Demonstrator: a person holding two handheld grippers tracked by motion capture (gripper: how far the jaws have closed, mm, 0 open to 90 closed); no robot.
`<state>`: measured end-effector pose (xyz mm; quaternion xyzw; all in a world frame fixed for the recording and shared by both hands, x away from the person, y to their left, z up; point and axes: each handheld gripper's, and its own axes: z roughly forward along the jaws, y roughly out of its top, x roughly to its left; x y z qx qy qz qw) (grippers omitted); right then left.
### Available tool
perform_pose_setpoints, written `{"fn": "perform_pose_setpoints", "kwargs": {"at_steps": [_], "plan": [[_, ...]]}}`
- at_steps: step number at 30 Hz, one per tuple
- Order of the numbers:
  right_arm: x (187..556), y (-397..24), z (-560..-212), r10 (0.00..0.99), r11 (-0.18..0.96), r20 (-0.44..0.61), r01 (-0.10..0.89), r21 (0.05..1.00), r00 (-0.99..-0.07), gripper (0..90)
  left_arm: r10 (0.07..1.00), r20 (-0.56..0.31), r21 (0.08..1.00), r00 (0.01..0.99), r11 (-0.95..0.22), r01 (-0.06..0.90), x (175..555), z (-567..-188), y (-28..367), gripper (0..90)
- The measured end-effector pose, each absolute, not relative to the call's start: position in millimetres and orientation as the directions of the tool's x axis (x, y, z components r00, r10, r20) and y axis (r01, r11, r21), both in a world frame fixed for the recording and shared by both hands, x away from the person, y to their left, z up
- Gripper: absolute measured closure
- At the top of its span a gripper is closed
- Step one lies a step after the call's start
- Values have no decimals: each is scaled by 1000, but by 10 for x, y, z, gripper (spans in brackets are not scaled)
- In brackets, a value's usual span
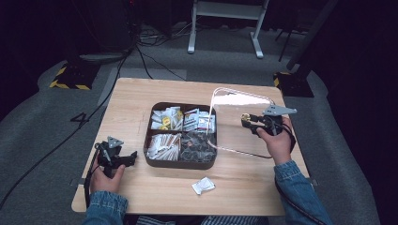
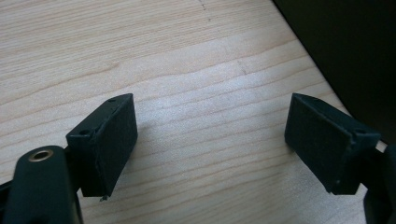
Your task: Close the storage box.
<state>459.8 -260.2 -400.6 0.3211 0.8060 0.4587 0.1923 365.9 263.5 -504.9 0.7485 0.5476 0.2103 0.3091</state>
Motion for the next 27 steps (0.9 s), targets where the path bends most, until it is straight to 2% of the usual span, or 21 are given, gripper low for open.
{"fn": "perform_pose_setpoints", "kwargs": {"at_steps": [10,27], "plan": [[4664,-2165,-3960,617,394,-2,306,867,-787,595,948,-24,693,316,-212,689,3658,-5049,2633,174],[4657,-1432,-3945,569,415,21,309,856,-822,595,944,-24,692,329,-222,687,3659,-5048,2627,174]]}}
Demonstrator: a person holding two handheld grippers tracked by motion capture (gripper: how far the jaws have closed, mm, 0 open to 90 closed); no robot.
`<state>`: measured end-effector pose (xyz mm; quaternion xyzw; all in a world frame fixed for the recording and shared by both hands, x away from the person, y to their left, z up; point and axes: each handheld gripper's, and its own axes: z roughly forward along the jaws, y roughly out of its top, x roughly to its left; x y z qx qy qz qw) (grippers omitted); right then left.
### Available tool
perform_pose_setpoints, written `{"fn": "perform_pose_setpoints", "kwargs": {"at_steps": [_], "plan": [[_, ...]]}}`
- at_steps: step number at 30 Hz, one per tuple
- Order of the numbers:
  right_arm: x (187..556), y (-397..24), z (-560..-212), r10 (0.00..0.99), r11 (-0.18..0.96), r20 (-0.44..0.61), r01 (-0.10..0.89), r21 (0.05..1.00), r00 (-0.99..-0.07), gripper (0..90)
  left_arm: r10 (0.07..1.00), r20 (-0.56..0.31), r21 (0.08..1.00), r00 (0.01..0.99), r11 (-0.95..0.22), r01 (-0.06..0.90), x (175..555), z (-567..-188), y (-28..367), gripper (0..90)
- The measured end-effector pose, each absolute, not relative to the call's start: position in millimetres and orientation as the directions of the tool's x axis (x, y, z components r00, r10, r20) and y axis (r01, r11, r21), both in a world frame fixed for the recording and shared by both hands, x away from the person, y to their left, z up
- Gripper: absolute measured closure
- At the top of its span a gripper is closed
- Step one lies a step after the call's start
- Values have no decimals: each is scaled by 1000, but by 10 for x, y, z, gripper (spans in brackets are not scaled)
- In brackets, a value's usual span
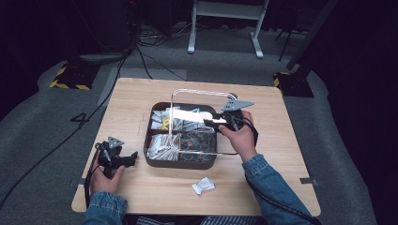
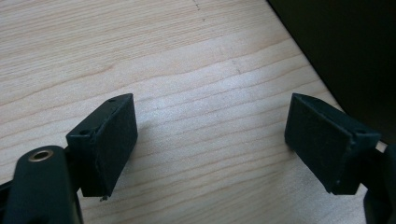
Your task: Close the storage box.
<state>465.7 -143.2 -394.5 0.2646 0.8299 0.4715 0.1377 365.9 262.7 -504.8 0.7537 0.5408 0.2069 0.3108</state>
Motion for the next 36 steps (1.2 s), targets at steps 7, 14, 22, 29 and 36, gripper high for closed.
{"fn": "perform_pose_setpoints", "kwargs": {"at_steps": [7,14,22,29,36], "plan": [[4677,-1255,-3983,586,425,16,324,845,-810,595,943,-24,694,331,-223,685,3660,-5048,2624,174],[4692,-1106,-4010,589,441,16,338,831,-808,595,943,-24,694,333,-224,684,3660,-5048,2623,174],[4704,-937,-4058,599,455,16,356,817,-801,594,942,-24,694,334,-225,684,3660,-5048,2623,174],[4696,-807,-4144,600,471,12,365,803,-800,595,942,-25,694,334,-224,684,3660,-5048,2623,174],[4694,-712,-4210,624,481,-5,379,791,-782,594,942,-25,694,334,-224,684,3660,-5049,2623,174]]}}
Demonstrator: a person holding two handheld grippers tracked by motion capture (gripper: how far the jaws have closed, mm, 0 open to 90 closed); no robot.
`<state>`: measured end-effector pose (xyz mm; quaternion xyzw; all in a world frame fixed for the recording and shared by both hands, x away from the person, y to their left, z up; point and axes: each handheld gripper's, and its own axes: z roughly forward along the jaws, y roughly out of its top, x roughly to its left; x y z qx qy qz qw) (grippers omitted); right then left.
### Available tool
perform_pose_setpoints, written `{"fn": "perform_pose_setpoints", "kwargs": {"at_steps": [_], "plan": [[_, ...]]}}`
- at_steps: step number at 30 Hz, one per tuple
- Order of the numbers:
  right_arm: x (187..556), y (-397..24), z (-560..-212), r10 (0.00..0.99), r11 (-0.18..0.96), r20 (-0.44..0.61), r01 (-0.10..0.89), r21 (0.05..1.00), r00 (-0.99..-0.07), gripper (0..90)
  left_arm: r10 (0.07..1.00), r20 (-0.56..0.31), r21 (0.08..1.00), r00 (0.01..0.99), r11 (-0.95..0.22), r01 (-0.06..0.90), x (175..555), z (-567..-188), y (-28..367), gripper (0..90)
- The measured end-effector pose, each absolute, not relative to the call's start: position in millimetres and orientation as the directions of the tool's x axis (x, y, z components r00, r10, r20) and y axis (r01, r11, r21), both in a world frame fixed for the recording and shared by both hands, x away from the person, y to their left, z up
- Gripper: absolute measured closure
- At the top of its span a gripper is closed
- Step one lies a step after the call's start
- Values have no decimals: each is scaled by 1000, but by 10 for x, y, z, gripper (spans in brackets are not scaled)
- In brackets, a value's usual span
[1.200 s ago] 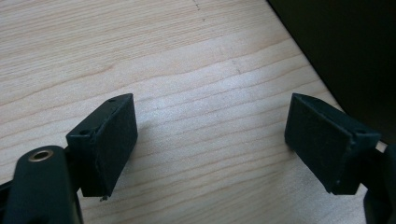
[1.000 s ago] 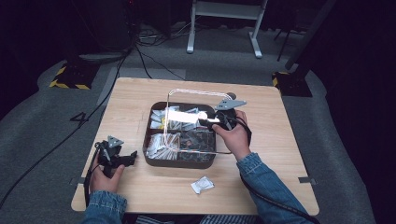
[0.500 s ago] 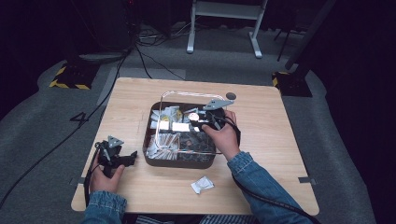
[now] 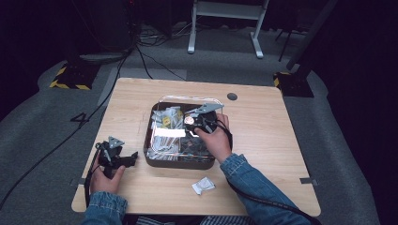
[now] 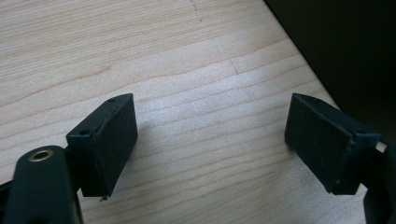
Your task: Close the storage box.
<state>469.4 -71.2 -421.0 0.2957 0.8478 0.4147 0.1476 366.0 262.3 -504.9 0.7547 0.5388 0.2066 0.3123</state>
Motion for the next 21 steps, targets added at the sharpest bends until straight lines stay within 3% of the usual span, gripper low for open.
{"fn": "perform_pose_setpoints", "kwargs": {"at_steps": [21], "plan": [[4655,-534,-4372,627,472,32,412,779,-778,592,942,-25,694,334,-225,684,3660,-5049,2623,174]]}}
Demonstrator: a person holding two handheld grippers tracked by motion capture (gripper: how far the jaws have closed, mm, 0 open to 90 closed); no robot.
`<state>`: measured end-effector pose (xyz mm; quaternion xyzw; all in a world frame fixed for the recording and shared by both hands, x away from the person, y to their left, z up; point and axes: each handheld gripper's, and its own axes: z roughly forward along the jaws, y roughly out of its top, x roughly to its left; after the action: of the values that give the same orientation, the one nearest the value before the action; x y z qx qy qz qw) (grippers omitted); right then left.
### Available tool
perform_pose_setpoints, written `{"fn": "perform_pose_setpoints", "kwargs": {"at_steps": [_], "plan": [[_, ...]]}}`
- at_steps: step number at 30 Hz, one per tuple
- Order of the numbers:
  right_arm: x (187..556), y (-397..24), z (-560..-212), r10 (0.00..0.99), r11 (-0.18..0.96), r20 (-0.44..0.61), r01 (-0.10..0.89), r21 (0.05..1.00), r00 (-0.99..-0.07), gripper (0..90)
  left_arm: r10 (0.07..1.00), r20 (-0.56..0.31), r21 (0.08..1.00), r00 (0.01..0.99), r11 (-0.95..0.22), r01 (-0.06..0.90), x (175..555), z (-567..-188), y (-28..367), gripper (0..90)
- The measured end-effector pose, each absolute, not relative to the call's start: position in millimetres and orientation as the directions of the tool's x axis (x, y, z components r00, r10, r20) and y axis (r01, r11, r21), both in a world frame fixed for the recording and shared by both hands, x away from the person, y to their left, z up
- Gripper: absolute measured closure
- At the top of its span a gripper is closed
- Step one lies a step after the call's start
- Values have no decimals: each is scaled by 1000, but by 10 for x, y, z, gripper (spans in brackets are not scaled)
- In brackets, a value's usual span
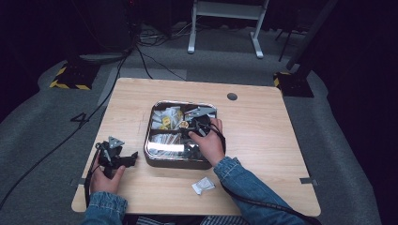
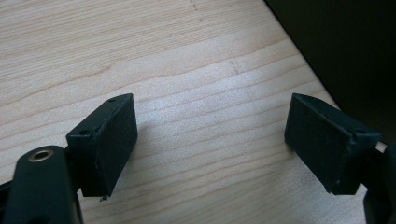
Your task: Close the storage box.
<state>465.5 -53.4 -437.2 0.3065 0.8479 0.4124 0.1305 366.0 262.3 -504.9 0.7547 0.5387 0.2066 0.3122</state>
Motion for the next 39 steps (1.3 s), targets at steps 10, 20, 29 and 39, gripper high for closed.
{"fn": "perform_pose_setpoints", "kwargs": {"at_steps": [10,20,29,39], "plan": [[4640,-499,-4404,621,478,42,421,771,-783,591,942,-24,694,335,-225,684,3660,-5048,2623,174],[4656,-498,-4420,606,496,27,404,769,-795,586,942,-24,694,334,-225,684,3660,-5049,2623,174],[4650,-498,-4419,605,499,20,398,770,-796,562,942,-24,694,334,-225,684,3660,-5049,2623,174],[4662,-536,-4396,608,466,26,383,798,-793,387,942,-24,694,334,-225,684,3660,-5049,2623,174]]}}
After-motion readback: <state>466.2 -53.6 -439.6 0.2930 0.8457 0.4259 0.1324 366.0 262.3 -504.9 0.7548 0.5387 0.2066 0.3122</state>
